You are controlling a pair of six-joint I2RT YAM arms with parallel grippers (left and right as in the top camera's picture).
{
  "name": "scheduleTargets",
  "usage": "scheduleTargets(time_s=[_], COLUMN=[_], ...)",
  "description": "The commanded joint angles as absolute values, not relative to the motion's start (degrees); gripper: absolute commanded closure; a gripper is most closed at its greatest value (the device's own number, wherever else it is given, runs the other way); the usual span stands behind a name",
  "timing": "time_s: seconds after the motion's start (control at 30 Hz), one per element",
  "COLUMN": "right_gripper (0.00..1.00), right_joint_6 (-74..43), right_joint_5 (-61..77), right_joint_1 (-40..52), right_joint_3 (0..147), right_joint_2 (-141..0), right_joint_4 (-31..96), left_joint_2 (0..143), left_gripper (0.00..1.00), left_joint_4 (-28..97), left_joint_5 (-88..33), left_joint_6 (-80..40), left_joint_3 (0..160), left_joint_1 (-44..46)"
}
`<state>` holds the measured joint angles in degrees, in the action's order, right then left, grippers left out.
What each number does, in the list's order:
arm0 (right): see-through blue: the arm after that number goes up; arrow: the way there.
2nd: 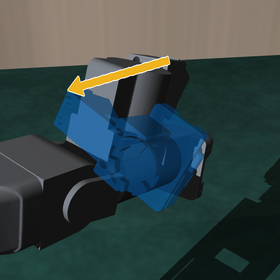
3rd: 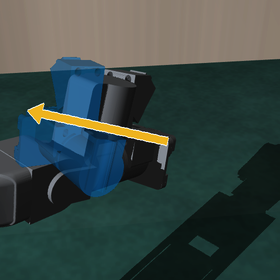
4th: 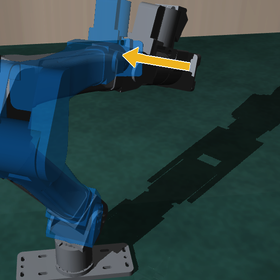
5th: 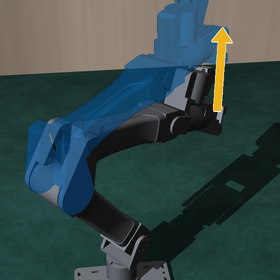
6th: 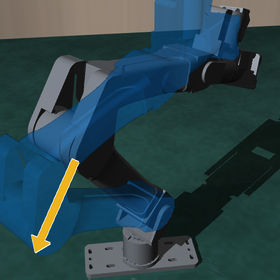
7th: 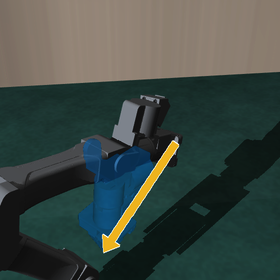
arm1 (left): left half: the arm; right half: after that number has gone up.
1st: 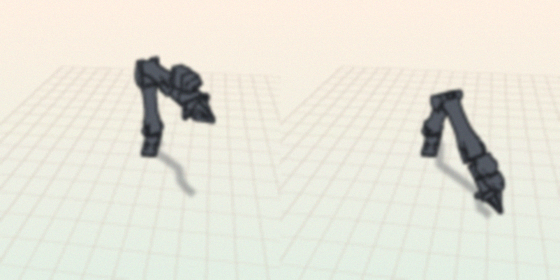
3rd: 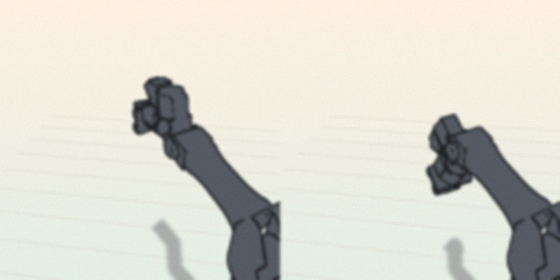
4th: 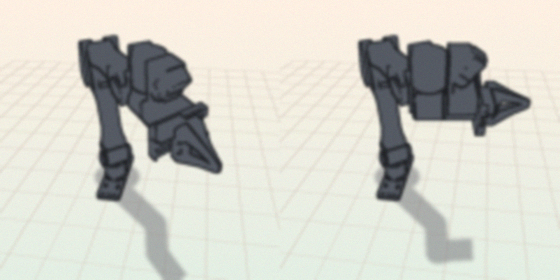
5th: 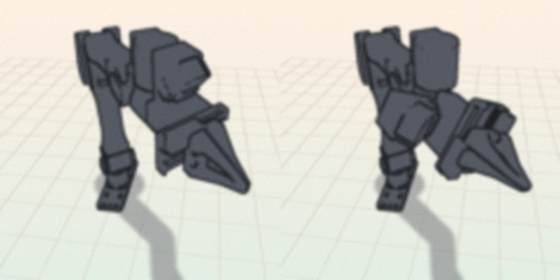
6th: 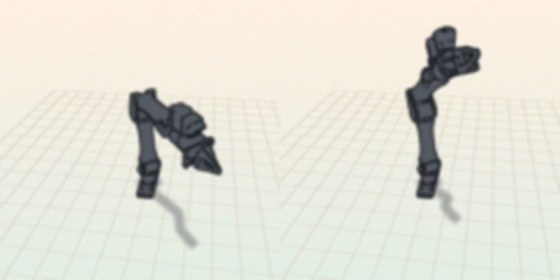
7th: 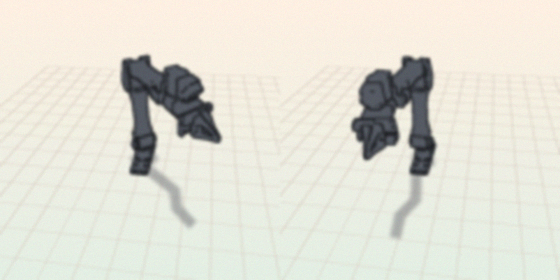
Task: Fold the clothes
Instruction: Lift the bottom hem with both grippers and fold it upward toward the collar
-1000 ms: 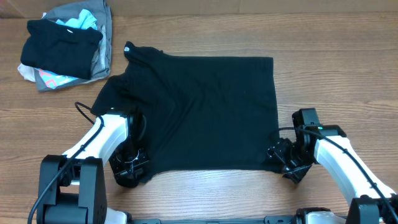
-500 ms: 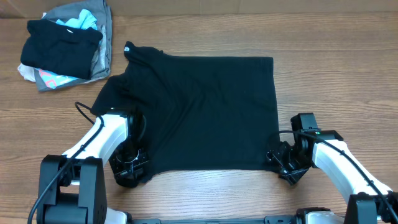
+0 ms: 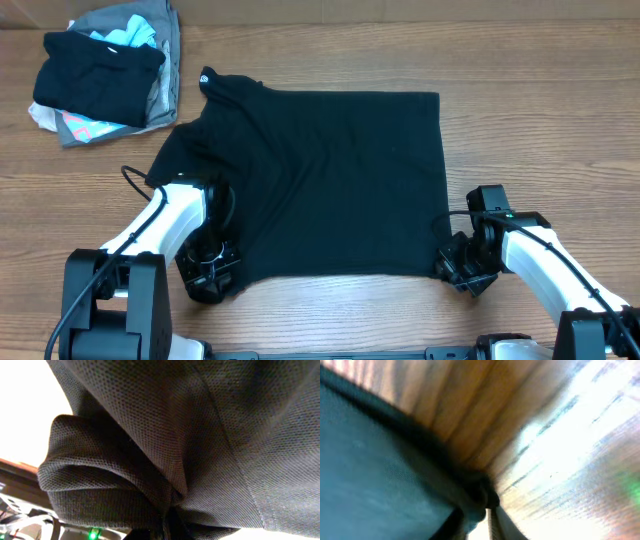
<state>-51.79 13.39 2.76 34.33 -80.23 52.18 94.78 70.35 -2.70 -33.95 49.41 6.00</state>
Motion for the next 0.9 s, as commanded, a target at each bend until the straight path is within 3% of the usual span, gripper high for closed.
scheduleTargets(time_s=[0.0,0.3,0.67,0.87], right_gripper=[0.93,0.96,0.96,0.96], right_joint_6=[-54.1,-54.3,-54.5,-61.5], right_joint_5=[12.0,9.8,4.9,-0.8], right_joint_1=[2.9,1.1,-1.3,-1.3], right_joint_3=[34.2,38.3,51.9,54.1], right_joint_2=[-80.5,-80.5,-80.2,-77.2], right_joint_4=[52.1,55.0,69.2,75.5], left_joint_2=[94.9,89.7,82.8,81.1], left_gripper=[0.96,0.96,0.96,0.96], left_joint_4=[71.8,75.7,78.8,82.2], left_joint_5=[-4.1,-4.6,-5.1,-5.8], left_joint_6=[-33.7,-35.7,-37.8,-37.8], left_joint_3=[48.8,48.8,48.8,48.8], left_joint_1=[7.2,10.8,12.1,12.7])
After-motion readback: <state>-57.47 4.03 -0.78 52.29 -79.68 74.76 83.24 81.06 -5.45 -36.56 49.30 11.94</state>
